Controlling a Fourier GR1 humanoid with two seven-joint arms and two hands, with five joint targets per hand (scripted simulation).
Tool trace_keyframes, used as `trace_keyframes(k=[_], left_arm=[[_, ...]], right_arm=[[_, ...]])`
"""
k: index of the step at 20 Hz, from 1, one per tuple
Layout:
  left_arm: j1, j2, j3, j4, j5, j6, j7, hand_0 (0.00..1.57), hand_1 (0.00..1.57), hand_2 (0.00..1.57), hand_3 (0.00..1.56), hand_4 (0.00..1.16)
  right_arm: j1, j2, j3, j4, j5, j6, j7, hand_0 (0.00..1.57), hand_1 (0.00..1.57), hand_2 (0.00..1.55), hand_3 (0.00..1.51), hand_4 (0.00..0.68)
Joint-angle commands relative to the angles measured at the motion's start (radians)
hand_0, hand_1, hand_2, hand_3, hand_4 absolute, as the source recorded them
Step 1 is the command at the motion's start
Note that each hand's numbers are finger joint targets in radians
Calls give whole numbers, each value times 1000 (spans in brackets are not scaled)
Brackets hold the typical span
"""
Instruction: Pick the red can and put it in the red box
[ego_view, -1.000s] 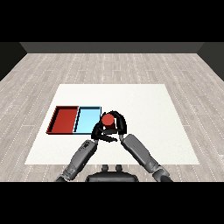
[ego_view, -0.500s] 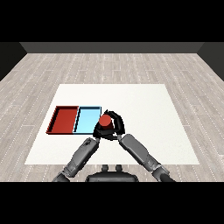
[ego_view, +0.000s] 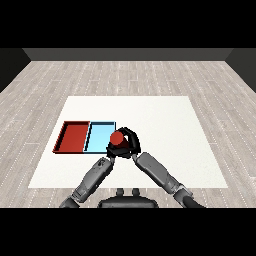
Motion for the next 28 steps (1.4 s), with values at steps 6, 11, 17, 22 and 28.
trace_keyframes(k=[6, 11, 17, 22, 28], left_arm=[[-39, -12, -36, 4, -19, 208, 71, 1550, 1550, 1505, 1410, 912], [36, -12, -51, -65, -56, 230, 1, 1571, 1571, 1515, 1414, 958], [10, -5, 33, -44, -104, 171, 57, 1571, 1571, 1528, 1447, 1119], [-29, -12, 24, 2, -65, 207, 12, 1571, 1571, 1529, 1455, 1118], [-58, 8, 94, 7, -98, 153, 44, 1571, 1571, 1567, 1497, 1135]], right_arm=[[15, 7, 55, -38, -36, -45, -8, 1535, 1535, 1459, 1376, 606], [-32, 7, 1, 9, -42, -10, 10, 1434, 1434, 1441, 1377, 618], [-41, 7, -56, 12, -41, 32, 22, 1179, 1179, 1173, 1084, 0], [30, 7, -1, -48, 65, 15, 66, 0, 0, 0, 0, 0], [-17, 7, -56, 29, 42, 65, 21, 0, 0, 0, 0, 0]])
